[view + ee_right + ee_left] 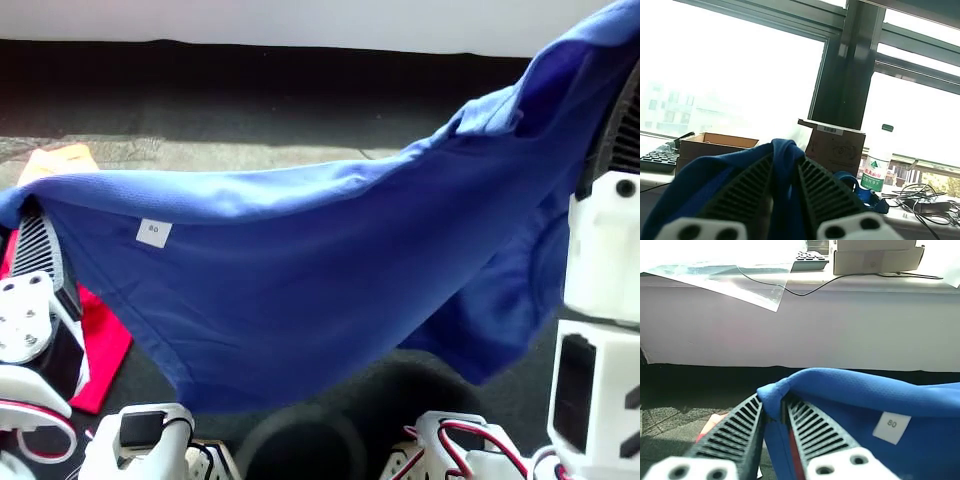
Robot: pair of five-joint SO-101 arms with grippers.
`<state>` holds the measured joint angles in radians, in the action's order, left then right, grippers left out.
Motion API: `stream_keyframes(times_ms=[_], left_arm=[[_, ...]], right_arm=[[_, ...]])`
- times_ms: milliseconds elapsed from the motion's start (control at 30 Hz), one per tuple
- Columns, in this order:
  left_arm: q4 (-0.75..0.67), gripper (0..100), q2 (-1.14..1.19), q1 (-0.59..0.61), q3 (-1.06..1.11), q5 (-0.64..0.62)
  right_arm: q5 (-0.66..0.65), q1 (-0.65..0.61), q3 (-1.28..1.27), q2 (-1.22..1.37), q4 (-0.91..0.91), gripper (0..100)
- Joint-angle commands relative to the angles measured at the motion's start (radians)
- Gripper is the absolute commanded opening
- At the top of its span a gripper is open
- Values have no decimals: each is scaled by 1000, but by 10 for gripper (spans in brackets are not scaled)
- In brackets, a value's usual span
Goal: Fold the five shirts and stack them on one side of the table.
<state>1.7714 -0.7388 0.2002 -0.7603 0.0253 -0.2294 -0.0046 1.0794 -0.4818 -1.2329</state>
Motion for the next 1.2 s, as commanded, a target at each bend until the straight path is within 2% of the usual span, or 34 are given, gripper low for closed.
stream_keyframes(times_ms=[0, 333, 600, 867, 1167], left_arm=[[-2, 10, -4, 8, -38, 8], [-5, 10, 1, 8, -131, 8], [-63, 10, 16, 8, -108, 8], [-98, 10, 197, 5, 62, 8], [-195, 10, 631, 1, 122, 9]], right_arm=[[-9, -8, 19, -12, -2, 5], [-6, -8, 24, -145, -140, 5], [-5, -8, 22, -105, -136, 5], [-5, -8, 21, 171, -145, 5], [-11, -24, 24, 713, -102, 5]])
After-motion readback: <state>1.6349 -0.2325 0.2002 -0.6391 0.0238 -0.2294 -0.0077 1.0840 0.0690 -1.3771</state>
